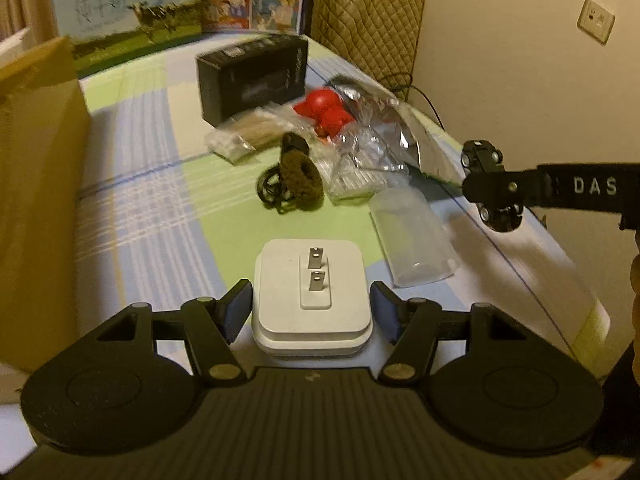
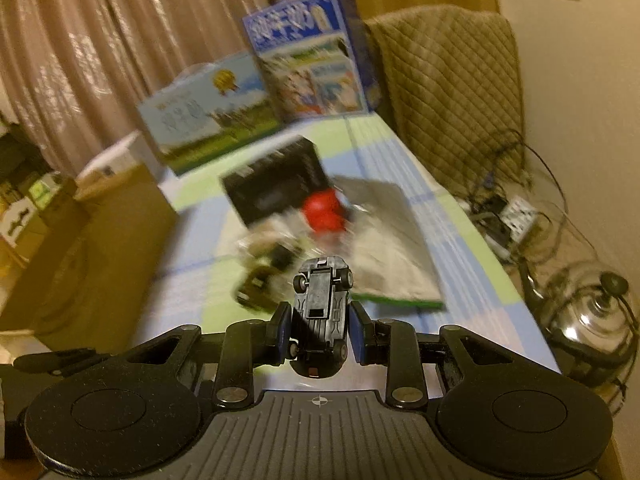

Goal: Organize objects
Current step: 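Carry the toy car and plug adapter with both tools into the cardboard box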

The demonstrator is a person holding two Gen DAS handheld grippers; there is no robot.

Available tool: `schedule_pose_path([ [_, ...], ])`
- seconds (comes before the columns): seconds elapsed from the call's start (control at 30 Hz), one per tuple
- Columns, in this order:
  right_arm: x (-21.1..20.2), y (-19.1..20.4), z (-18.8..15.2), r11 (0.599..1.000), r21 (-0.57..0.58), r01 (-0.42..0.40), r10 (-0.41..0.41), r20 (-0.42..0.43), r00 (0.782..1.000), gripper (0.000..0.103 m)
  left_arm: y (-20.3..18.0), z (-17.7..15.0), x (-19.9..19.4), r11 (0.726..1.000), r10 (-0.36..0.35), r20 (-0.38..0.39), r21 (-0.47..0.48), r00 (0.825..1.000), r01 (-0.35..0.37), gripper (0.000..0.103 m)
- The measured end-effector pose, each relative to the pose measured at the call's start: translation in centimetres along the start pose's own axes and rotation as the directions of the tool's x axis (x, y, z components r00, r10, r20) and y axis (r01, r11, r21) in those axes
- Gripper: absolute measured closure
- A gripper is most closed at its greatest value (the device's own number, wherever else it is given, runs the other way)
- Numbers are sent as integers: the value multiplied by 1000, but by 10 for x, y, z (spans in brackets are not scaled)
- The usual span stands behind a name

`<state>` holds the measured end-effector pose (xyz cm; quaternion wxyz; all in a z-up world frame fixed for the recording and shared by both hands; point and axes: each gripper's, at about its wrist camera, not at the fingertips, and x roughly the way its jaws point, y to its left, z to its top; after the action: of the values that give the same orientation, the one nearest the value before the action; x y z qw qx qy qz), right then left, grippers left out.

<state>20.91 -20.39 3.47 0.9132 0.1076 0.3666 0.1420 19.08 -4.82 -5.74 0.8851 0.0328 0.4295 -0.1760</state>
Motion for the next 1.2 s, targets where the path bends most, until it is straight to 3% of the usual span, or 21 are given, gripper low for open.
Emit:
schedule_pose_path([
  [0.17,-10,51,14,990,-91,-110,115,47,992,76,11,9,-49,999,43,77,-18,996,-41,43],
  [0.3,-13,99,27,961,-160,-227,241,72,968,76,37,20,-94,994,96,146,-60,985,-89,43],
  [0.6,22,189,33,881,-249,-403,412,-18,911,76,133,30,-171,949,298,189,-160,935,-270,43],
  [0.9,62,233,25,850,-255,-460,448,-108,887,76,202,11,-180,915,344,148,-274,927,-296,43],
  [1.2,81,251,11,852,-268,-449,427,-141,893,76,221,1,-169,908,342,137,-302,930,-290,43],
])
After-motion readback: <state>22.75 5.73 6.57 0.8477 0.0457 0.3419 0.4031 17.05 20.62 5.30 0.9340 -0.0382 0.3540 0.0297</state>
